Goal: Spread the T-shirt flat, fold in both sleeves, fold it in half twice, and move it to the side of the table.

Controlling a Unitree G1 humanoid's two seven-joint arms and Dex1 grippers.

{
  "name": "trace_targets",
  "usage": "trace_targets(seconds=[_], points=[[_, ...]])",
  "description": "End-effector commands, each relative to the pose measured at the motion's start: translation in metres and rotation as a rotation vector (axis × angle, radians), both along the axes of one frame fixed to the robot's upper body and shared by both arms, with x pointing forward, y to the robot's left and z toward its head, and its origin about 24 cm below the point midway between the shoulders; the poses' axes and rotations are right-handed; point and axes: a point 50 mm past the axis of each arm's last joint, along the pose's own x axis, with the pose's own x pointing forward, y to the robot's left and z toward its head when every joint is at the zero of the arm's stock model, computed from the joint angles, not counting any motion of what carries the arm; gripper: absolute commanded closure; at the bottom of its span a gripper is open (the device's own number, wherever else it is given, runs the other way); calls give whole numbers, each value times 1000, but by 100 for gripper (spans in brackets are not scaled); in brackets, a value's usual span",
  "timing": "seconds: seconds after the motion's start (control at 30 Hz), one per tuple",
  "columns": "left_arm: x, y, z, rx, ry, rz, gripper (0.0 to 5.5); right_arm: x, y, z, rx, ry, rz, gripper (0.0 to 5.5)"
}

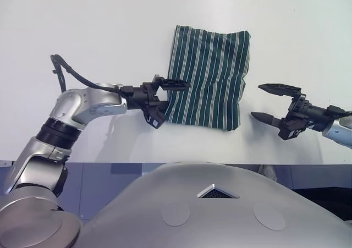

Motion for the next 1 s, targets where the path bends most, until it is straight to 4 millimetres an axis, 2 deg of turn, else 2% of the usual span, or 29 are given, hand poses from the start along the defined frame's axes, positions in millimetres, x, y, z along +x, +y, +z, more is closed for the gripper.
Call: trace_targets(seconds=[0.03, 0.27, 0.37, 0.63, 1.0], points=[[-14, 12, -37, 203, 99, 31, 10, 1, 3, -5, -18, 24, 29, 12], [-9, 10, -41, 220, 108, 34, 10, 5, 29, -39, -76, 72, 127, 12], [-8, 7, -42, 219, 117, 34, 10, 3, 37, -43, -75, 81, 176, 79], [-12, 4, -50, 239, 177, 52, 179, -2, 38, -45, -70, 117, 223, 257], [-14, 6, -54, 249, 209, 61, 411, 4, 42, -45, -27, 108, 203, 495]])
